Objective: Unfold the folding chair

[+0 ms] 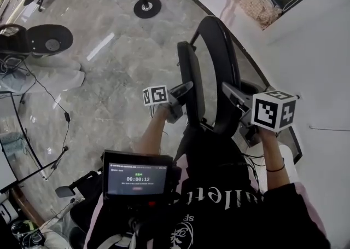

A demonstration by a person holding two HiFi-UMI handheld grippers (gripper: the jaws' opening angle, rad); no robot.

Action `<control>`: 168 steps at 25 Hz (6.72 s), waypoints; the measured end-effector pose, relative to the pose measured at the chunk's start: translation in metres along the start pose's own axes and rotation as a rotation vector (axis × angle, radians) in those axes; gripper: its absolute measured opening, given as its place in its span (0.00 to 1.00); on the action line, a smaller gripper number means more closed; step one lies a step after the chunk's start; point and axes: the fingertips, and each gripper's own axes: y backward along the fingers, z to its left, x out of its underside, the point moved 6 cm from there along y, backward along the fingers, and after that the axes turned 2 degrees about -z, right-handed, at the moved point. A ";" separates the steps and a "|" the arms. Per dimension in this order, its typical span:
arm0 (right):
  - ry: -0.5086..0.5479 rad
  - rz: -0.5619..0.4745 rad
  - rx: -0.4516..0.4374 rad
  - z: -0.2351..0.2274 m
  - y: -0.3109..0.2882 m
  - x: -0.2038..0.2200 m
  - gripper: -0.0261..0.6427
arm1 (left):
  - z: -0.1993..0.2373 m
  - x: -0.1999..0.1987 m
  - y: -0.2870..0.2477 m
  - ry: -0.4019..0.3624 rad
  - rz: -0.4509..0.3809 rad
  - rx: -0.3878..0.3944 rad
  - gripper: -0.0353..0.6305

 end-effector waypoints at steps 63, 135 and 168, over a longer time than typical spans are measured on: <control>0.134 0.056 0.272 -0.123 -0.138 0.102 0.26 | 0.376 0.013 0.262 -0.010 -0.234 -0.475 0.56; 0.155 -0.134 -0.086 0.160 0.216 0.409 0.06 | -0.221 0.401 0.230 -0.644 -0.236 -0.311 0.06; 0.080 -0.270 0.144 0.343 0.176 0.470 0.06 | -0.244 0.413 0.406 -0.902 -0.055 -0.173 0.06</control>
